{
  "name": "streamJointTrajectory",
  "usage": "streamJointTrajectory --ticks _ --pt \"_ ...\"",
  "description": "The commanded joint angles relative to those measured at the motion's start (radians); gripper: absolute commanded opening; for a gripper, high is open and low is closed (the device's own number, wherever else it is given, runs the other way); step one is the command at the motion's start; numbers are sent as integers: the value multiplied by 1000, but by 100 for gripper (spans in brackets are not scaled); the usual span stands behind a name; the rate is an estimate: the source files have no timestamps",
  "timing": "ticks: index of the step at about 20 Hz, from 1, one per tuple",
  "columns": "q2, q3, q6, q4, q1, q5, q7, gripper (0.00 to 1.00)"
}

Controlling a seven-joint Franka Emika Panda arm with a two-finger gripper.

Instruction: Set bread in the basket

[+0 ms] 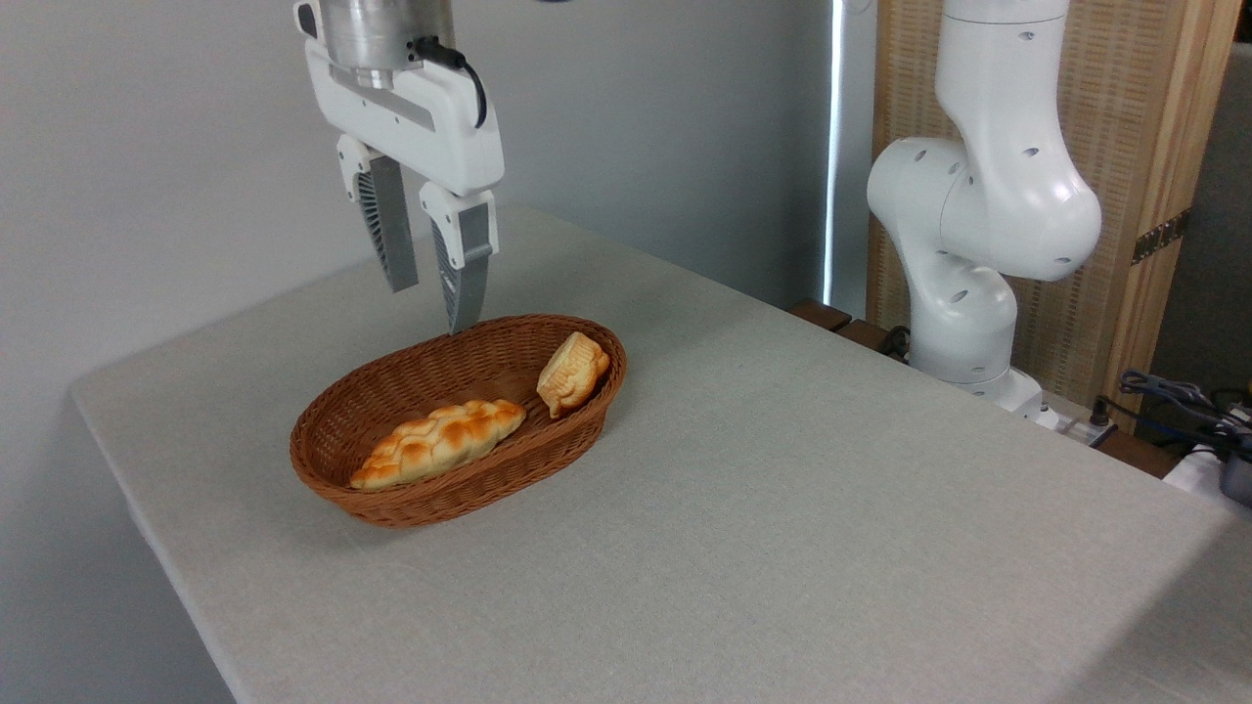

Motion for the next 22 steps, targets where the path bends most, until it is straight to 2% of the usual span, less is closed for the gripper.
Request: streamJointTrajectory --ticks 1,3,9,22 --pt "34 79 -127 99 -6 -17 165 100" --pt "31 105 -133 99 -6 -14 199 100" --pt "30 186 -132 107 -5 -12 204 100" --pt "28 187 -133 105 -5 -10 204 100"
